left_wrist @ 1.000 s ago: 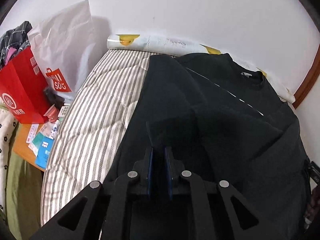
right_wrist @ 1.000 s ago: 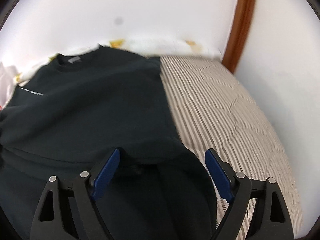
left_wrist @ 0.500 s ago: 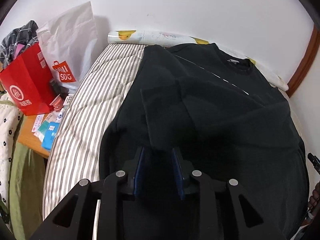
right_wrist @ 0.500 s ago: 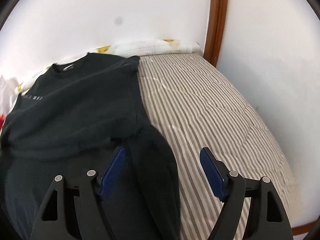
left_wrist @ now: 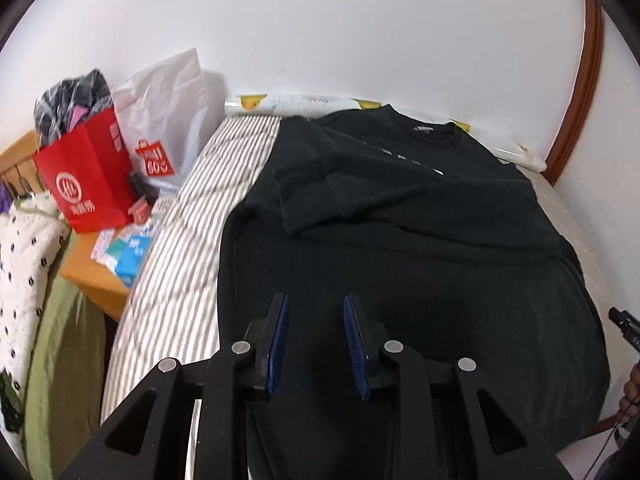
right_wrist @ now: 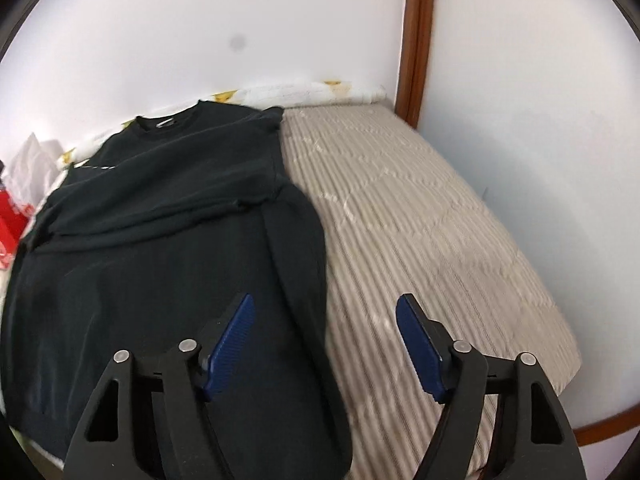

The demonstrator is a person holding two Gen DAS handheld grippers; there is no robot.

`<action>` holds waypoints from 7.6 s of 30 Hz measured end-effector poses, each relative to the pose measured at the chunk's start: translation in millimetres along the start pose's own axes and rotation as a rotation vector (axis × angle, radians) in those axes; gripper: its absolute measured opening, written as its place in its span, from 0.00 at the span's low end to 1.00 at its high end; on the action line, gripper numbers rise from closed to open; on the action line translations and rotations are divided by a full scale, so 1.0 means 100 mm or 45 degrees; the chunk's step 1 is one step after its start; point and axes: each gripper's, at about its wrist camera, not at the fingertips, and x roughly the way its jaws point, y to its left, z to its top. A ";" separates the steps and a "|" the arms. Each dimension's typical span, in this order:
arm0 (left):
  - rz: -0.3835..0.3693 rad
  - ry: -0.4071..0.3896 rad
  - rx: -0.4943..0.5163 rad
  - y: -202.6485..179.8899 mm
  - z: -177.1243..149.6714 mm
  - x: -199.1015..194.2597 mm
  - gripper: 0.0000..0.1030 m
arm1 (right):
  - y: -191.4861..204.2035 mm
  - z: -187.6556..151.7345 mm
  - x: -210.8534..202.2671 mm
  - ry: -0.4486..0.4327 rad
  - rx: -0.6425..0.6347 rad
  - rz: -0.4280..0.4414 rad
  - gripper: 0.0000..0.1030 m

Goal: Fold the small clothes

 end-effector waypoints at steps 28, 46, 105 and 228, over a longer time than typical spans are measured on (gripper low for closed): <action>0.024 0.087 -0.088 0.29 -1.02 0.04 0.37 | 0.05 -0.72 0.08 0.118 -0.054 0.155 0.41; -0.142 0.075 -0.172 0.42 -0.89 -0.21 0.06 | 0.17 -0.54 -0.20 -0.016 -0.032 0.240 0.10; -0.046 0.013 -0.220 0.39 1.14 1.39 0.11 | 0.62 1.58 1.56 0.055 0.051 0.229 0.23; -0.318 0.118 -0.038 -0.18 -0.92 -0.30 0.26 | 0.41 -0.41 -0.12 0.101 -0.133 0.283 0.26</action>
